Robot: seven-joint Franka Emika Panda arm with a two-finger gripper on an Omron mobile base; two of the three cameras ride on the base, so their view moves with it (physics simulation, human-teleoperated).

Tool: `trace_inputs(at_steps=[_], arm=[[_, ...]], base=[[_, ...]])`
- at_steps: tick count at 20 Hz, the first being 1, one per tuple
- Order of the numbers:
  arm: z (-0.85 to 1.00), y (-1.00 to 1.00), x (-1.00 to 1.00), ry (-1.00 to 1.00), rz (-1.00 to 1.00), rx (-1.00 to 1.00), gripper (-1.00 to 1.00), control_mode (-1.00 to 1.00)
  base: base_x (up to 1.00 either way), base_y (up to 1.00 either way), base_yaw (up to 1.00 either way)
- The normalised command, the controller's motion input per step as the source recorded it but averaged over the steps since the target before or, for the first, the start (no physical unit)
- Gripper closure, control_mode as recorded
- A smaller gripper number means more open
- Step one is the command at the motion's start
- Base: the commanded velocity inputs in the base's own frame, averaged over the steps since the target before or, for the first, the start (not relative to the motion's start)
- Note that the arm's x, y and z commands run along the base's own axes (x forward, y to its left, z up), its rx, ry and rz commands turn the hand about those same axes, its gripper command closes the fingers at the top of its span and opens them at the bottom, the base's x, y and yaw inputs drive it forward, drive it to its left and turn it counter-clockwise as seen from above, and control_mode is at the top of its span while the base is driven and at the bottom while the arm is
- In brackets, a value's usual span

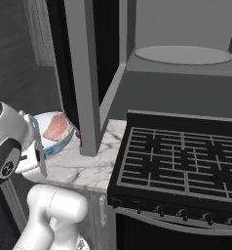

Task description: Remove the apple from the bowl and place it on the small plate. Then place the bowl with only the steak in the microwave, close the door, and press the start button to microwave the steak.

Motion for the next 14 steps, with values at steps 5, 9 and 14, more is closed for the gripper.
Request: trace_inputs(at_steps=[5,9,14], arm=[[0.0,0.0,0.0,0.0,0.0,0.0,1.0,1.0],[0.0,0.0,0.0,0.0,0.0,0.0,1.0,1.0],[0.0,0.0,0.0,0.0,0.0,0.0,1.0,1.0]], base=[[-0.84,-0.15,-0.08],[-1.0,-0.69,-0.23],[-0.5,-1.0,-0.27]])
